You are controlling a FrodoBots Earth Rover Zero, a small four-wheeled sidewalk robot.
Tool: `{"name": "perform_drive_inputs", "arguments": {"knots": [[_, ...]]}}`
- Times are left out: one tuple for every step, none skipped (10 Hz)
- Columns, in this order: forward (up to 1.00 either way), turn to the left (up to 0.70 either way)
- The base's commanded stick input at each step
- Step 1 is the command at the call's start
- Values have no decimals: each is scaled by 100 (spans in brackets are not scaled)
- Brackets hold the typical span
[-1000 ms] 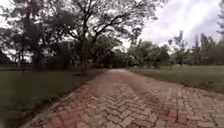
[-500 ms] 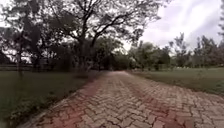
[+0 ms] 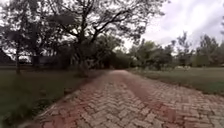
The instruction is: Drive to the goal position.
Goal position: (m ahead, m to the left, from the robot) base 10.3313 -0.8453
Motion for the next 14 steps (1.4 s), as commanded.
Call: {"name": "perform_drive_inputs", "arguments": {"knots": [[70,-34],[70,-18],[70,-1],[70,1],[70,1],[70,1],[70,1],[70,1],[70,1],[70,1],[70,1],[70,1],[70,1],[70,1]]}}
